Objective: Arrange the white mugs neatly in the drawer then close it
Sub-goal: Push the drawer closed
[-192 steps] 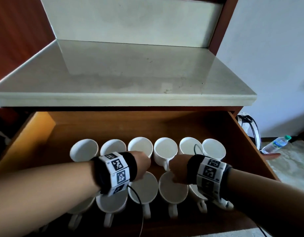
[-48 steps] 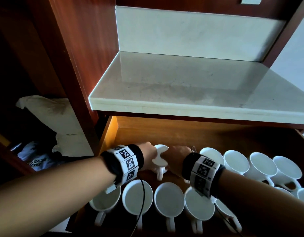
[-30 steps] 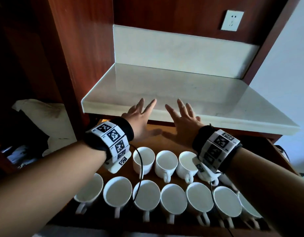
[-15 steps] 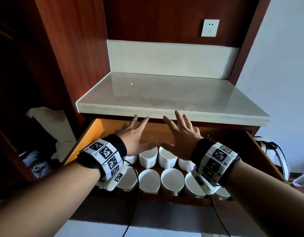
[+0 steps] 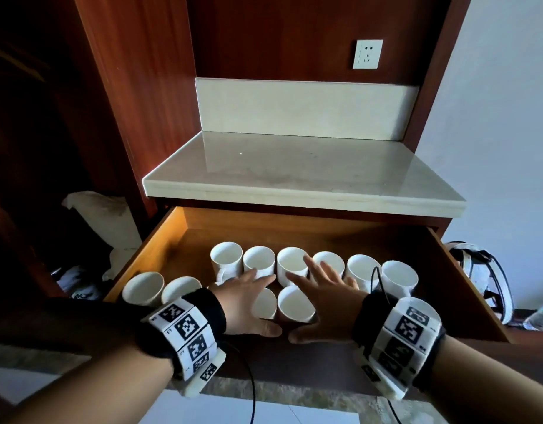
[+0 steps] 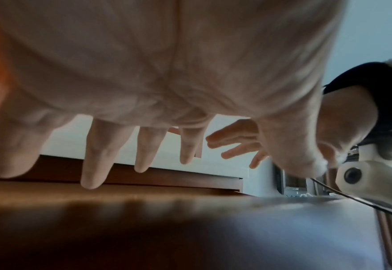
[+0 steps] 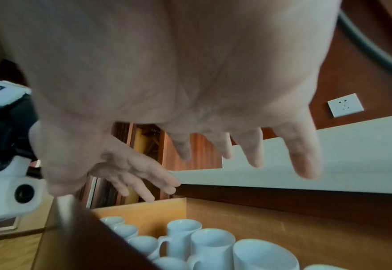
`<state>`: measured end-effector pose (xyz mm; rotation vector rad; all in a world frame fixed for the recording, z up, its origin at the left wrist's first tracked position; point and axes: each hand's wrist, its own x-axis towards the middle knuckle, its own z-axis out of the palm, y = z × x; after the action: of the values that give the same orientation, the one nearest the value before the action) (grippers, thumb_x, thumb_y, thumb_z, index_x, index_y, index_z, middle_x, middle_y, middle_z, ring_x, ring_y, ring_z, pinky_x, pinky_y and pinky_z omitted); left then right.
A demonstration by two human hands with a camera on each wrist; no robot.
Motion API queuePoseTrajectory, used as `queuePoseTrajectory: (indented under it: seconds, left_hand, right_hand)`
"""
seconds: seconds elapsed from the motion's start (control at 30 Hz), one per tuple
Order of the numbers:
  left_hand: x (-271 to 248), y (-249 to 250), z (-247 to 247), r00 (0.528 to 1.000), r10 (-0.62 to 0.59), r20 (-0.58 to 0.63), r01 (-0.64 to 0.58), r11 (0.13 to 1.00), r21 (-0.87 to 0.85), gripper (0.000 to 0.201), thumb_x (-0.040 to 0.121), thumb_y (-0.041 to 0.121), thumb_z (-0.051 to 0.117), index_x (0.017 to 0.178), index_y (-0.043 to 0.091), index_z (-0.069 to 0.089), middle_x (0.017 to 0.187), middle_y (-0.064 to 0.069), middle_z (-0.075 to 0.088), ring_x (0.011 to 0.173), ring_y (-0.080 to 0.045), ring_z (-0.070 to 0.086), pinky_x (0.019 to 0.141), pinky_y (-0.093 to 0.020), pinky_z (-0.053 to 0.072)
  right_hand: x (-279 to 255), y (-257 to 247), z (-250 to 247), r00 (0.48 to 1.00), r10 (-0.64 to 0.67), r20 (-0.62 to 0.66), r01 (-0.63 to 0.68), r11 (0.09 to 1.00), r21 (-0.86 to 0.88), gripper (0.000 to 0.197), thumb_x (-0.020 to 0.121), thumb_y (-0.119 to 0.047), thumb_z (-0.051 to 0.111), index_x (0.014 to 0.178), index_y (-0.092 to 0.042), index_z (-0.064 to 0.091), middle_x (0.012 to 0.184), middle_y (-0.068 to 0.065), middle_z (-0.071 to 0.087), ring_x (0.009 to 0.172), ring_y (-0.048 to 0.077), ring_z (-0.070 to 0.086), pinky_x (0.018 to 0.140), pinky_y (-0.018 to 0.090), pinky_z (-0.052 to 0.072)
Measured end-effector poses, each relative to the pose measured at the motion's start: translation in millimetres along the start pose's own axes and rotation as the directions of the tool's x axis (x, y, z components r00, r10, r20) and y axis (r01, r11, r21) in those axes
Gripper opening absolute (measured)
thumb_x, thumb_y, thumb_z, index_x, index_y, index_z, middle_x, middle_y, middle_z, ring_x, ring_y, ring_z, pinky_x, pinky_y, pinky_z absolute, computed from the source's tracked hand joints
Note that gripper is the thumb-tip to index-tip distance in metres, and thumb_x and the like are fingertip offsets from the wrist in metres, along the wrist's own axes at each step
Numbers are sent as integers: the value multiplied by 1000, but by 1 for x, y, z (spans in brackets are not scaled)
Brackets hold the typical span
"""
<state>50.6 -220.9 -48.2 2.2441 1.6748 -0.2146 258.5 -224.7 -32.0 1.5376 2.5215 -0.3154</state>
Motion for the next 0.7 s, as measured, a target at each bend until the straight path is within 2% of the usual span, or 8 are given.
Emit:
queuePoseTrajectory:
  seconds: [0.13,0.23,0.3,0.37,0.5,0.57,0.67,0.7]
  left_hand:
    - [-14,0,30,993,19,-113,-4,991,130,87,77,78,38,151,39,13,157,12,18,142,-24,24,111,-42,26]
    - [-14,0,42,989,11,-145,23,973,231,105,60,83,7,153,34,0,162,2,3,149,-29,5,114,-48,16]
    - [-13,1,42,981,-1,-192,45,973,226,109,60,83,11,155,28,4,162,-5,8,148,-34,9,111,-55,22]
    - [-9,-3,45,968,-9,-250,63,975,211,106,67,82,22,153,20,23,151,-10,40,137,-37,38,96,-57,43]
    - [15,-12,44,937,22,-348,42,984,175,103,72,83,25,154,22,10,147,-11,46,135,-35,43,94,-56,45]
    - [28,-11,36,917,38,-396,38,983,181,101,72,82,27,152,24,5,154,-13,34,141,-34,30,100,-58,39]
    - [54,-15,23,926,24,-376,48,983,180,104,75,82,34,142,34,-29,157,-6,-21,141,-26,-25,115,-54,2]
    - [62,-17,20,929,2,-371,66,983,171,106,73,83,34,139,34,-34,156,-5,-28,138,-25,-33,115,-53,-4]
  right_hand:
    - [-15,2,30,994,108,12,-107,993,-54,100,76,-71,56,150,-38,-3,159,3,-22,148,33,-10,112,61,16]
    - [-15,8,46,981,189,-51,-192,979,-62,101,77,-72,52,151,-37,-7,159,7,-24,147,35,-14,114,60,9]
    - [-9,11,49,969,159,-189,-178,980,-93,114,66,-80,57,150,-36,-6,159,9,-18,148,39,-6,111,64,11]
    - [-1,12,49,965,144,-220,-173,978,-120,121,55,-84,58,146,-36,-5,159,10,-14,147,40,0,108,66,17]
    - [19,23,45,939,191,-288,-214,976,-50,130,35,-92,55,146,-27,32,155,17,24,140,37,23,94,64,39]
    - [32,32,44,937,190,-292,-207,978,-27,133,39,-91,54,150,-29,14,158,13,3,144,34,4,104,65,27]
    - [54,44,35,924,175,-340,-179,984,19,131,52,-89,52,140,-39,-31,145,4,-49,139,26,-35,110,59,-9]
    - [60,47,31,923,181,-339,-186,982,20,129,55,-89,50,136,-39,-38,138,2,-57,135,25,-42,110,57,-14]
